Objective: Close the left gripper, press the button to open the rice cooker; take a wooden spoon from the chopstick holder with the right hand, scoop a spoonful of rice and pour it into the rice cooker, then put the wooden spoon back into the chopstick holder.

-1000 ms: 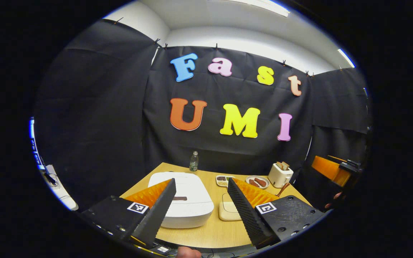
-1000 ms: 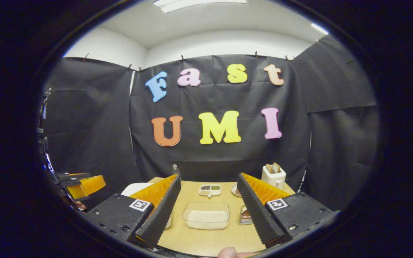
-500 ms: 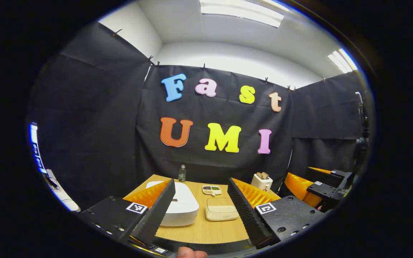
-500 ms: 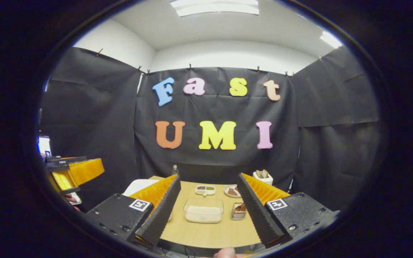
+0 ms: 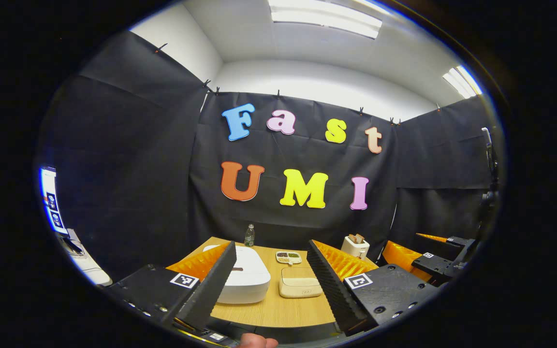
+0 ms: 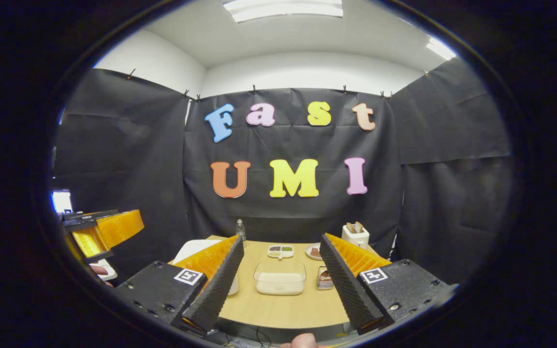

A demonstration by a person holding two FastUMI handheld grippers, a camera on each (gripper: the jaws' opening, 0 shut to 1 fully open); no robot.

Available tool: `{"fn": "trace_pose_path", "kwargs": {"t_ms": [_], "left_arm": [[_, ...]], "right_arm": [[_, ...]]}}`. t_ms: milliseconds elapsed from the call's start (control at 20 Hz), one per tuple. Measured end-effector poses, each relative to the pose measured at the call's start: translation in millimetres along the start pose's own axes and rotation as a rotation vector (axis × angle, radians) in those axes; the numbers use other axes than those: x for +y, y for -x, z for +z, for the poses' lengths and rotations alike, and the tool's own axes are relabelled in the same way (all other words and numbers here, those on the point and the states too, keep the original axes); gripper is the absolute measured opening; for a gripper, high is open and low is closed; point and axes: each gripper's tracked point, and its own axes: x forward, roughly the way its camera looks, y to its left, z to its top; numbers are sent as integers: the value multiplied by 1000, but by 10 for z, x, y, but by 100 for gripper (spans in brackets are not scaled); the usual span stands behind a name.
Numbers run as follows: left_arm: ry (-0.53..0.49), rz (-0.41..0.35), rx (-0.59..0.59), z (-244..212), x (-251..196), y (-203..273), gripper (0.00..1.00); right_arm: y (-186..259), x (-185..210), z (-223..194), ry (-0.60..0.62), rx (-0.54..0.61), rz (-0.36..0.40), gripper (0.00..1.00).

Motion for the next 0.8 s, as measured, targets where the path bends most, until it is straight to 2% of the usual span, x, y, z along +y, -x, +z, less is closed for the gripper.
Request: {"fn": "trace_pose_path", "kwargs": {"t_ms": [800], "left_arm": [[-5, 19, 42, -61, 28, 80, 94]], "right_arm": [[-8, 40, 14, -2, 28, 28, 99]]}}
